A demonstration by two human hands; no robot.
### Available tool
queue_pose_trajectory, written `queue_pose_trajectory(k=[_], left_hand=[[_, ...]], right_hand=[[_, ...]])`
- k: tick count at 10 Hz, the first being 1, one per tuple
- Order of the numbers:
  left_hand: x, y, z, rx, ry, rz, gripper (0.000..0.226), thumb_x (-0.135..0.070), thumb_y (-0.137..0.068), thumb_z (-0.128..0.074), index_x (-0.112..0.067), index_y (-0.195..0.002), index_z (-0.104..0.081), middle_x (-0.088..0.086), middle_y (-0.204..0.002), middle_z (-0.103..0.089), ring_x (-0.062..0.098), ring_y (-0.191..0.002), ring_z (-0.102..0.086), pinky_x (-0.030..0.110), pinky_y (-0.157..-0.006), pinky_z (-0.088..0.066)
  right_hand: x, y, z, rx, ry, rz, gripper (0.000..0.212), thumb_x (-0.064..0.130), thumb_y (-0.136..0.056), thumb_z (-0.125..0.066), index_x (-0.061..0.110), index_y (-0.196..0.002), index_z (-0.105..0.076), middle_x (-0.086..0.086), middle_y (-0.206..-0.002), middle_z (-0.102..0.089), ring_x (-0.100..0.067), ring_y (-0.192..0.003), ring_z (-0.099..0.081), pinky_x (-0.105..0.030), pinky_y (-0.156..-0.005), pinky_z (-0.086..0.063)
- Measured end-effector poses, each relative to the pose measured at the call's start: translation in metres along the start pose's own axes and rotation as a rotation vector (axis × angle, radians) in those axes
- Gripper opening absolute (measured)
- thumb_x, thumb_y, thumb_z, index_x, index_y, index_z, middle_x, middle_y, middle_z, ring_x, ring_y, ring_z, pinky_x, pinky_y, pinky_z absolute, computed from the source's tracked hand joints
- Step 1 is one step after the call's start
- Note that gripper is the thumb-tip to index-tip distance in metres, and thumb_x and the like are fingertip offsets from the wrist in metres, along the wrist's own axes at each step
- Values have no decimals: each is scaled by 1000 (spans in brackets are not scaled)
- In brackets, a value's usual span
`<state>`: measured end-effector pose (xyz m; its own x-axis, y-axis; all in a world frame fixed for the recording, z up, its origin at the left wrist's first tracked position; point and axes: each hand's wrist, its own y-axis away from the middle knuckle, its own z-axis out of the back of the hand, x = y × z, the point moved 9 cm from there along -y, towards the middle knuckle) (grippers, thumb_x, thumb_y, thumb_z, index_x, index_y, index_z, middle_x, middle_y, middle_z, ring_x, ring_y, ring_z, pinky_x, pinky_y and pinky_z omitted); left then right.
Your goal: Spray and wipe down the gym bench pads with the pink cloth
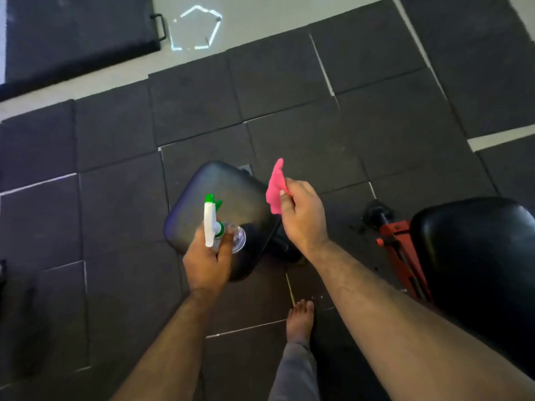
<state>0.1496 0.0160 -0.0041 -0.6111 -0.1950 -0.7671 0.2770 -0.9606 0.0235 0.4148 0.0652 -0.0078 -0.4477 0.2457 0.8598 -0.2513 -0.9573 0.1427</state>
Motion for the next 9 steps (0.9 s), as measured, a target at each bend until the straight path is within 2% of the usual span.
queue_pose_trajectory(k=[1, 2, 3, 4, 5, 6, 7, 8, 9], left_hand=[[32, -15, 27, -89, -12, 38, 47, -66, -92, -66, -30, -122, -68, -15, -97, -71, 11, -94, -70, 27, -86, -50], [53, -26, 42, -103, -19, 32, 41, -62, -96, -67, -36, -129, -64, -30, -100, -72, -8, -92, -68, 12, -89, -50], [69, -31, 48, -108, -24, 14, 43, -60, -99, -67, -33, -131, -62, -49, -107, -65, -23, -96, -62, -2, -88, -40], [83, -38, 45, -105, 2, 48, 43, -59, -97, -68, -34, -131, -61, -46, -104, -67, -8, -94, -67, 2, -88, -43], [95, -43, 40, -115, 40, 98, 41, -57, -97, -71, -32, -129, -66, -32, -97, -71, 6, -93, -71, 11, -88, -51], [102, -49, 36, -132, 50, 140, 46, -55, -96, -73, -24, -130, -71, -15, -88, -68, 14, -82, -66, 27, -84, -55], [111, -55, 30, -110, 38, 204, 59, -66, -94, -68, -22, -134, -68, -7, -102, -74, 15, -89, -68, 26, -84, -51], [115, -55, 20, -30, -91, 237, 61, -69, -97, -67, -21, -135, -66, -14, -108, -67, 19, -103, -70, 22, -84, -42], [133, -53, 9, 87, -204, 345, 70, -54, -94, -81, -18, -150, -55, -3, -124, -69, 28, -120, -69, 25, -86, -43]], right_hand=[[7, -7, -72, 181, 196, 199, 42, 7, -97, -61, 11, -138, -72, -10, -133, -69, -30, -130, -61, -44, -113, -47], [-20, 20, -163, 613, 579, 333, 54, 19, -105, -54, 25, -158, -53, -11, -170, -40, -33, -162, -27, -49, -133, -16], [-56, 47, -201, 768, 784, 350, 62, 32, -107, -49, 32, -167, -34, -7, -182, -8, -28, -168, 2, -52, -135, 4], [-62, 50, -200, 681, 792, 332, 64, 33, -103, -52, 34, -166, -37, -6, -181, -11, -29, -168, 0, -56, -133, 5], [-63, 49, -195, 641, 839, 346, 65, 34, -102, -54, 34, -165, -37, -4, -181, -16, -28, -168, -6, -59, -132, 1], [-63, 49, -192, 663, 904, 372, 67, 37, -103, -52, 34, -167, -33, -4, -181, -14, -28, -168, -6, -60, -132, 1], [-61, 48, -197, 724, 963, 393, 70, 40, -104, -48, 37, -170, -23, -4, -182, -5, -27, -168, 1, -61, -132, 5], [-59, 49, -198, 758, 989, 378, 70, 40, -106, -46, 35, -170, -19, -5, -182, -1, -28, -168, 5, -61, -131, 7], [-51, 49, -193, 753, 959, 366, 69, 42, -106, -48, 32, -169, -23, -6, -182, -5, -28, -168, 2, -58, -133, 4]])
